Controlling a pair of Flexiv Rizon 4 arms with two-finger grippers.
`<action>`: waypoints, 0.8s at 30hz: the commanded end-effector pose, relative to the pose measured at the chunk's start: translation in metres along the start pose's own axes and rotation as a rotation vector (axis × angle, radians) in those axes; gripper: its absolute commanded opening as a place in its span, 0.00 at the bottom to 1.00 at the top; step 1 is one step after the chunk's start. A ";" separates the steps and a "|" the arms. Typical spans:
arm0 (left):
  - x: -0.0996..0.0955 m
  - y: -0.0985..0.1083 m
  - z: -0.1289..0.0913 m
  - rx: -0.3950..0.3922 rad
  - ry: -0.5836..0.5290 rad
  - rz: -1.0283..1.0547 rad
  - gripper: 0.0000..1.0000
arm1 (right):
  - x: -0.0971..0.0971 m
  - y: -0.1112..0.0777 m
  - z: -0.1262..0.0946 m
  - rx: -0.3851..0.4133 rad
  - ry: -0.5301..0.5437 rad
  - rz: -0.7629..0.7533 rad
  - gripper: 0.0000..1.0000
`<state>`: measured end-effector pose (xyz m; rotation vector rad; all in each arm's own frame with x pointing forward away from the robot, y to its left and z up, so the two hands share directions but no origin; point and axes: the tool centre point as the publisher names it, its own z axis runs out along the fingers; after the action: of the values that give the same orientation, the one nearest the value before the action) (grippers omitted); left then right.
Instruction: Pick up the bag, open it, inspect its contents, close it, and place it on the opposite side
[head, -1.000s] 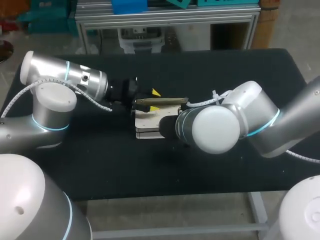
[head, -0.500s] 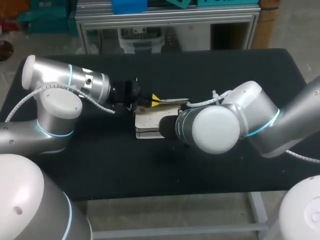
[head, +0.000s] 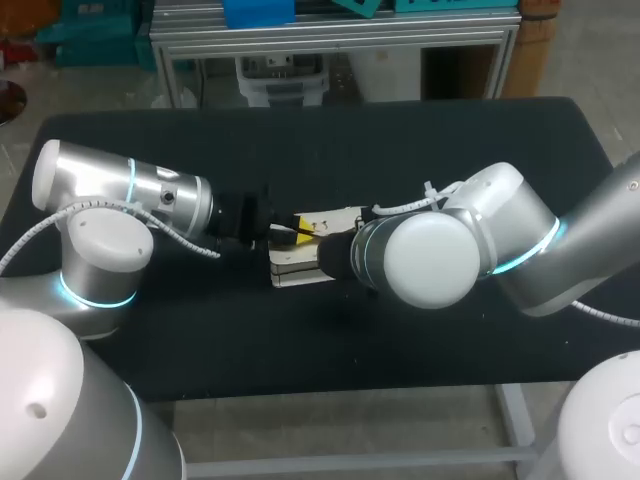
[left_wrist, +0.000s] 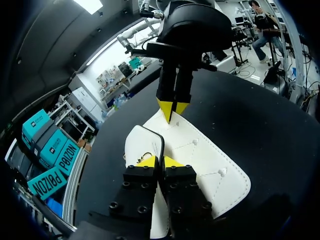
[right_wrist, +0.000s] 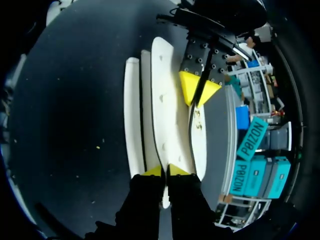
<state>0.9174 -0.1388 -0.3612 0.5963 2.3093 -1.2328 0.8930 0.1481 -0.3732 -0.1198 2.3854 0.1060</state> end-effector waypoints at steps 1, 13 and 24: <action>0.008 -0.001 0.010 -0.005 -0.013 0.001 0.00 | 0.002 -0.002 0.003 -0.009 -0.448 0.001 0.00; 0.006 0.002 -0.012 0.026 -0.002 -0.014 0.00 | 0.002 -0.002 0.003 -0.009 -0.448 0.001 0.00; -0.002 -0.003 0.005 0.010 0.005 0.011 0.29 | 0.002 -0.002 0.003 -0.009 -0.448 0.001 0.00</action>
<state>0.9193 -0.1419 -0.3588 0.6223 2.3252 -1.2410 0.8946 0.1477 -0.3731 -0.1182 2.3832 0.1043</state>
